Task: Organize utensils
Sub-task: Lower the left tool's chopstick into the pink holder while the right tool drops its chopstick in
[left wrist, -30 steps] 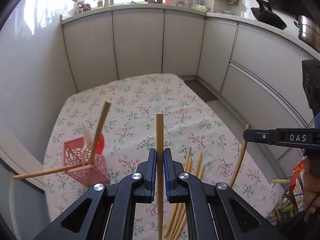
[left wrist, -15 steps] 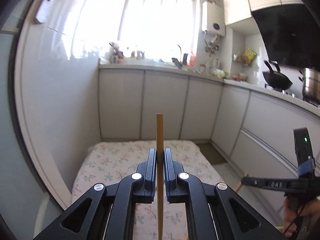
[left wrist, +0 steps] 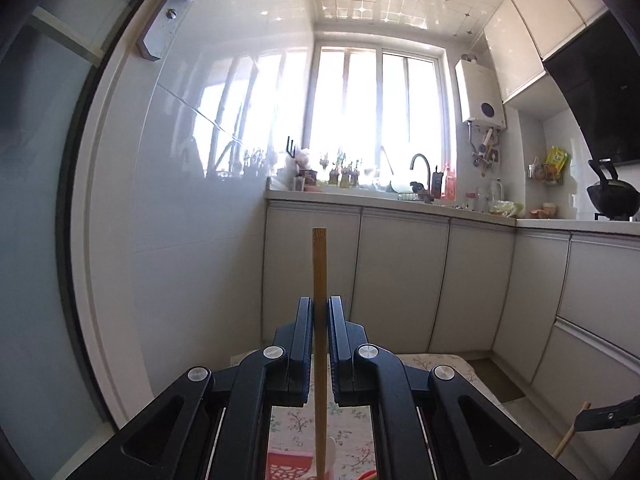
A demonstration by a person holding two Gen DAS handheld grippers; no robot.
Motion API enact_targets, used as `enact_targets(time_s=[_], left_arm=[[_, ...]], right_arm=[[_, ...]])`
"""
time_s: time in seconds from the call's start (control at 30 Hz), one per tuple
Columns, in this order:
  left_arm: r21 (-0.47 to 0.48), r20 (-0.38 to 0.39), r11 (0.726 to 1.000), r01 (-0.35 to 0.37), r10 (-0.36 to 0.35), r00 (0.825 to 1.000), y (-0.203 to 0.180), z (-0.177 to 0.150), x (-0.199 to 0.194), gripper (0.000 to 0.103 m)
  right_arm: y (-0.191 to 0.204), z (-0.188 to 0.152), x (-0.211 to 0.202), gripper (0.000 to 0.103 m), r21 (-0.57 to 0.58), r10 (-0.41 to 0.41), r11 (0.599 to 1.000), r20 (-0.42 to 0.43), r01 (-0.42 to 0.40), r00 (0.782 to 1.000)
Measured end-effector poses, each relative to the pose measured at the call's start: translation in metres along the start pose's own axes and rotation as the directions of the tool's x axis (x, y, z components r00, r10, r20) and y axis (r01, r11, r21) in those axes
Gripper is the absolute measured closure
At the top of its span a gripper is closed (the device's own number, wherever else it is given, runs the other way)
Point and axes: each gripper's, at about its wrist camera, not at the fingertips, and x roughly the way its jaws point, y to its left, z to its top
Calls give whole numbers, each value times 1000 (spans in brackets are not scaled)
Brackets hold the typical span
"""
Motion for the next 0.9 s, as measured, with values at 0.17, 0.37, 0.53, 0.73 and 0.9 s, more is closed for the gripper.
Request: enact_targets(time_s=[0.17,0.37,0.53,0.73,0.9], left_arm=[[60,28,997,-39,38,999,-9,-22,16,96],[98,-27,995,-17,20,999,-15,-43,33,96],[74,-105,997,18,-10,994,-16,-44,39,65],[57,-191,997,46,-34,981,-17,-24,18,50],[13,-317,998,54,-47,947,-11,-2,-8,40]], right_arm=[[-6,2,4,96,14,6,1000,-8,-6,1000],[-10,3,6,96,17,7,1000,-14,-6,1000],[-8,4,4,96,4,5,1000,-8,-5,1000],[1,6,-6,96,-22,8,1000,28,-7,1000],[17,11,-28,96,-54,42,998,88,-37,995]])
